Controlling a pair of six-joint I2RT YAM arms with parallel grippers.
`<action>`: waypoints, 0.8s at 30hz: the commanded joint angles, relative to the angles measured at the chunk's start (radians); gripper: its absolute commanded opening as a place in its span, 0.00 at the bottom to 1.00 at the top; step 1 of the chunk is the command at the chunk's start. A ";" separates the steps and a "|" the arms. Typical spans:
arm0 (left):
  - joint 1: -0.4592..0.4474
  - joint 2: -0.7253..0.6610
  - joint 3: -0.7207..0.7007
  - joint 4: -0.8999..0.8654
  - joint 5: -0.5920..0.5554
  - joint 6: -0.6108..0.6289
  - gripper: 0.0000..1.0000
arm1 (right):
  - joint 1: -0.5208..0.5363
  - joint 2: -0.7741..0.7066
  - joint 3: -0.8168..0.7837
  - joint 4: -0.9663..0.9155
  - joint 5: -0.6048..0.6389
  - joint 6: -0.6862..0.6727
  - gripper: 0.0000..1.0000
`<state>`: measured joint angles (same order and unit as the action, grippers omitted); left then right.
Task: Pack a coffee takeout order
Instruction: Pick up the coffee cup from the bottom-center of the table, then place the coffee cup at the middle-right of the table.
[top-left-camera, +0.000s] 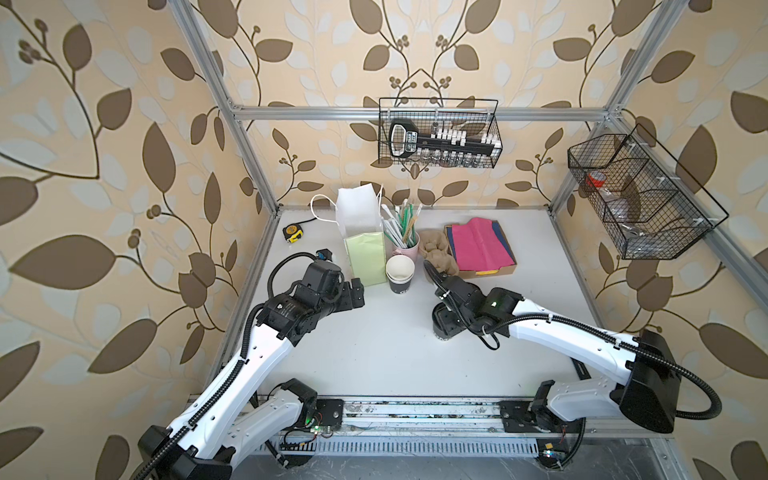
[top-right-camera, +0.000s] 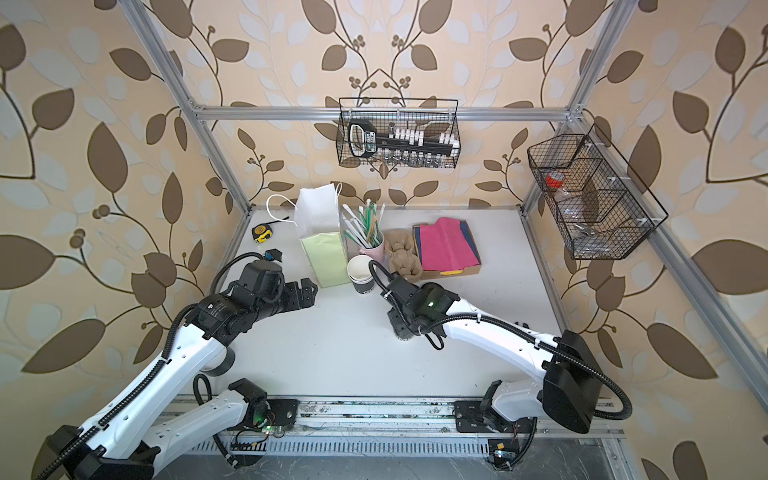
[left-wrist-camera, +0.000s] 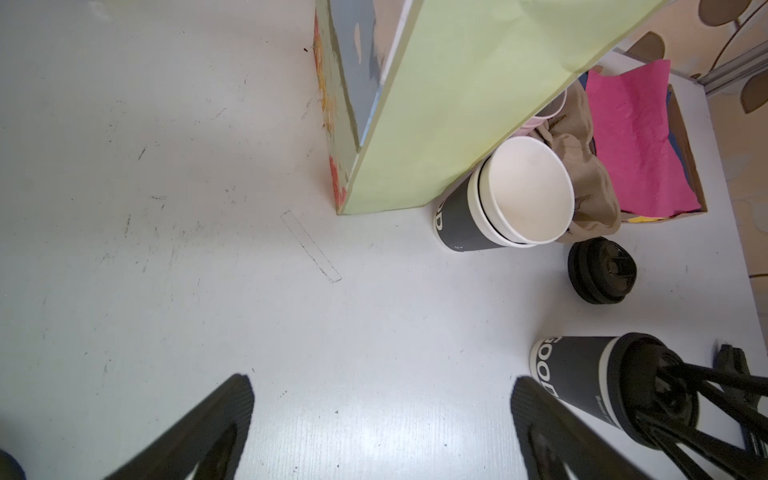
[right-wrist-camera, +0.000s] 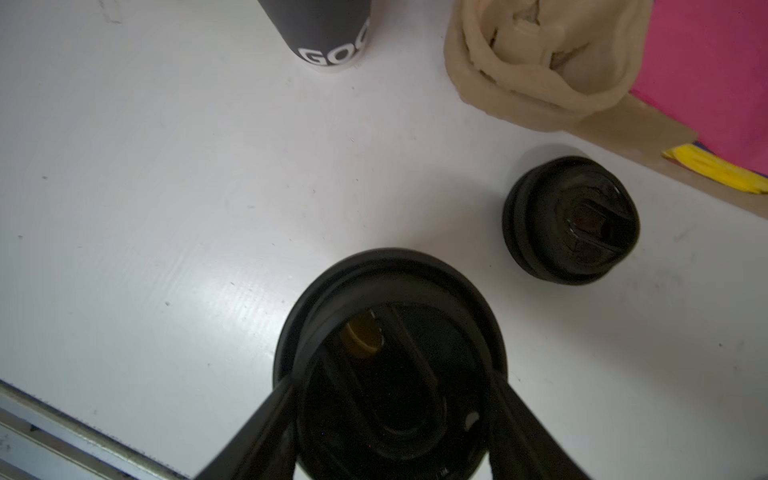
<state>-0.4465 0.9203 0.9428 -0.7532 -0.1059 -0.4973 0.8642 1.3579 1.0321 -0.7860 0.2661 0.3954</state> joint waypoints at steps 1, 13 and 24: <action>-0.009 -0.012 0.037 -0.017 -0.020 0.016 0.99 | -0.036 -0.039 0.041 -0.182 0.005 0.009 0.64; -0.009 -0.024 0.037 -0.017 -0.023 0.017 0.99 | -0.227 -0.195 0.061 -0.202 -0.009 -0.007 0.64; -0.010 -0.021 0.036 -0.012 -0.009 0.020 0.99 | -0.578 -0.254 -0.016 -0.069 -0.037 0.053 0.63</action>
<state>-0.4465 0.9112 0.9432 -0.7597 -0.1085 -0.4961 0.3275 1.1000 1.0519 -0.9051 0.2493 0.4187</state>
